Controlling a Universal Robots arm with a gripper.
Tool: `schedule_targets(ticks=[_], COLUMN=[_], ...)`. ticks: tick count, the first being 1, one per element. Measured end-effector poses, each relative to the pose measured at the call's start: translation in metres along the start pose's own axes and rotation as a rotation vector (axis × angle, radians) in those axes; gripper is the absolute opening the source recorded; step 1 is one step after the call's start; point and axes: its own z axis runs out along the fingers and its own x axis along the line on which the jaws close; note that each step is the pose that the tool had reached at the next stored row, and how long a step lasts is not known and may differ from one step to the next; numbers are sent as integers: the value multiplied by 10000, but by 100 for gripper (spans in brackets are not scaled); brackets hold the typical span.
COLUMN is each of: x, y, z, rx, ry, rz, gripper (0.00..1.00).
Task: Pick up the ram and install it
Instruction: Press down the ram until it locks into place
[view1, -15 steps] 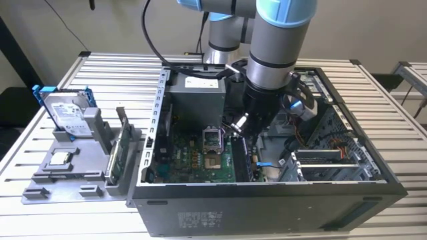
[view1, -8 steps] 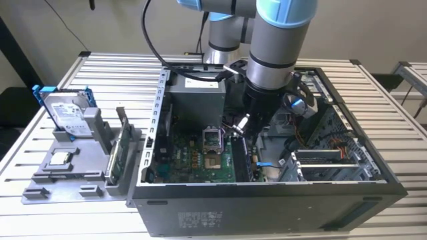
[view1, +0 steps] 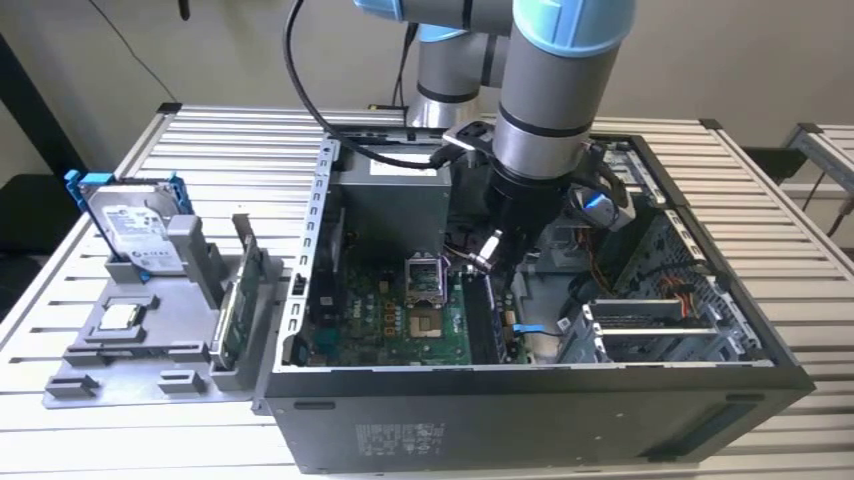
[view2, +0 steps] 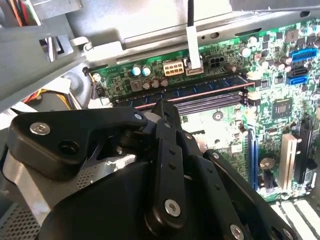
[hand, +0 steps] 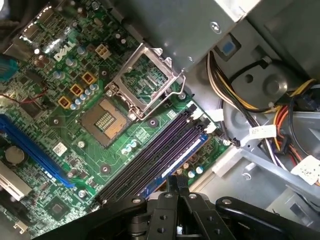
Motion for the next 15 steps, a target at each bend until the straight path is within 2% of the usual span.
schedule_targets(ticks=[15], x=[1], y=[1], z=[6], rx=[-90], ry=[-39], rz=[-2097], gripper=[11])
